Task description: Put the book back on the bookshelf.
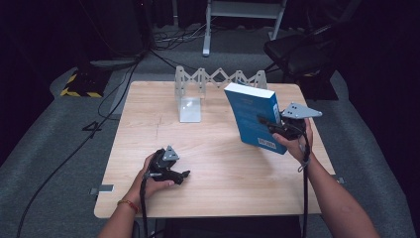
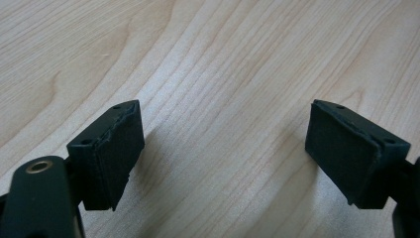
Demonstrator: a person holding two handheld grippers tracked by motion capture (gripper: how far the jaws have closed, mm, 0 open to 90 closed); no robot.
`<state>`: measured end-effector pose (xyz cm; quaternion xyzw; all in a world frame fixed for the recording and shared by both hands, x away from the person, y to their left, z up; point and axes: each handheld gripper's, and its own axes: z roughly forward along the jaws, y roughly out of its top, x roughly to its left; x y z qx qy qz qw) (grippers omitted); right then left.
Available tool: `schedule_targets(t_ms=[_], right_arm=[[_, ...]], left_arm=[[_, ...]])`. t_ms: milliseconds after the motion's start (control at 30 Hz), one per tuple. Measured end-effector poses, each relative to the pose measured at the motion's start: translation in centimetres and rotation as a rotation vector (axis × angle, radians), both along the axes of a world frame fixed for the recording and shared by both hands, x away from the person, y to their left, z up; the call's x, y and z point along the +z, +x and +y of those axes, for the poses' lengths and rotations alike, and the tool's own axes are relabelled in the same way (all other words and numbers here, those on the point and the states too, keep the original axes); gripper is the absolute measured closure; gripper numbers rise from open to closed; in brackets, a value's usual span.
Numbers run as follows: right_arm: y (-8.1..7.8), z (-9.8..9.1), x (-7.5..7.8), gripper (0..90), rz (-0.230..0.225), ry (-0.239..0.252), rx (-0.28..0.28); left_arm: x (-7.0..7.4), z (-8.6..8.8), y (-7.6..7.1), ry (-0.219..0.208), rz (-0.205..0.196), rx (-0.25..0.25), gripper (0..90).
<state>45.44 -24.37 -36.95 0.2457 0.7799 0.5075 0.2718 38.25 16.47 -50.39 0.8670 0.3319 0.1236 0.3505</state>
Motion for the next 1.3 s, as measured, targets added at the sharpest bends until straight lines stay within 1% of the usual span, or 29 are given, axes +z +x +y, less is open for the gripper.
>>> schedule_targets(t_ms=[33, 67, 233, 267, 300, 333, 367, 400, 433, 467, 567, 633, 667, 733, 767, 867, 933, 1000, 1067, 1133, 1200, 1233, 1267, 1300], right_arm=[[0.0, 0.0, 0.0, 62.3, 0.000, 0.000, 0.000], [0.4, -0.2, 0.2, 62.3, -0.005, 0.009, -0.021], [1.3, -0.5, 1.0, 62.2, -0.019, 0.006, -0.048], [2.0, -0.4, 1.4, 62.3, -0.028, -0.002, -0.068], [2.0, -0.4, 1.4, 62.3, -0.028, -0.002, -0.068], [2.6, -0.3, 1.6, 62.3, -0.032, 0.006, -0.088], [2.6, -0.3, 1.6, 62.3, -0.032, 0.006, -0.088], [3.2, -0.1, 1.8, 62.3, -0.032, 0.012, -0.101], [3.2, -0.1, 1.8, 62.3, -0.032, 0.012, -0.101], [3.8, 0.2, 1.8, 62.2, -0.027, 0.023, -0.110], [4.2, 0.6, 1.9, 62.2, -0.026, 0.023, -0.119], [4.8, 1.1, 1.9, 62.2, -0.033, 0.023, -0.136], [5.2, 1.3, 2.0, 62.2, -0.032, 0.033, -0.147], [5.4, 1.4, 2.0, 62.2, -0.037, 0.037, -0.149], [5.9, 1.7, 2.1, 62.2, -0.039, 0.042, -0.160], [6.3, 2.1, 2.1, 62.2, -0.045, 0.042, -0.174], [6.9, 2.5, 2.0, 62.2, -0.038, 0.057, -0.191], [7.5, 2.8, 1.5, 62.1, -0.034, 0.084, -0.219], [7.8, 3.1, 1.0, 62.1, -0.039, 0.092, -0.240], [8.1, 3.3, 0.4, 62.1, -0.044, 0.092, -0.253], [8.3, 3.5, -0.3, 62.0, -0.053, 0.110, -0.273], [8.3, 3.5, -0.3, 62.0, -0.053, 0.110, -0.273], [8.4, 3.4, -0.8, 62.0, -0.051, 0.132, -0.279], [8.4, 3.4, -0.8, 62.0, -0.051, 0.132, -0.279]], left_arm=[[0.0, 0.0, 0.0, 0.002, -0.002, -0.003, 15.7], [0.0, 0.0, 0.0, 0.002, -0.002, -0.006, 15.7], [0.0, 0.0, 0.0, 0.002, 0.000, -0.013, 15.7], [0.0, 0.0, -0.1, 0.003, -0.002, -0.022, 15.7], [0.0, 0.0, -0.1, 0.003, -0.002, -0.022, 15.7], [0.0, 0.0, -0.1, 0.003, -0.002, -0.043, 15.7], [0.0, 0.0, -0.1, 0.003, -0.002, -0.043, 15.7], [0.0, 0.0, -0.1, 0.002, -0.002, -0.044, 15.7], [0.0, 0.0, -0.2, 0.002, -0.002, -0.045, 15.7], [0.0, 0.0, -0.2, 0.000, -0.001, -0.053, 15.7], [0.0, -0.1, -0.2, 0.000, 0.000, -0.059, 15.7], [0.0, -0.1, -0.2, 0.001, 0.001, -0.063, 15.6], [0.0, -0.1, -0.2, 0.002, -0.002, -0.066, 15.7], [0.0, -0.1, -0.2, 0.002, -0.003, -0.068, 15.7], [0.0, -0.1, -0.2, 0.003, -0.003, -0.070, 15.7], [0.0, -0.1, -0.2, 0.004, -0.003, -0.074, 15.7], [0.0, -0.1, -0.2, 0.003, -0.004, -0.077, 15.7], [0.0, -0.1, -0.3, 0.001, -0.001, -0.081, 15.7], [0.0, -0.1, -0.3, 0.001, 0.000, -0.085, 15.7], [0.0, -0.1, -0.3, 0.001, -0.001, -0.088, 15.7], [0.0, -0.1, -0.3, 0.001, 0.000, -0.090, 15.7], [0.0, -0.1, -0.3, 0.001, 0.000, -0.090, 15.7], [0.0, -0.1, -0.3, 0.003, -0.002, -0.093, 15.7], [0.0, -0.1, -0.3, 0.003, -0.002, -0.093, 15.7]])
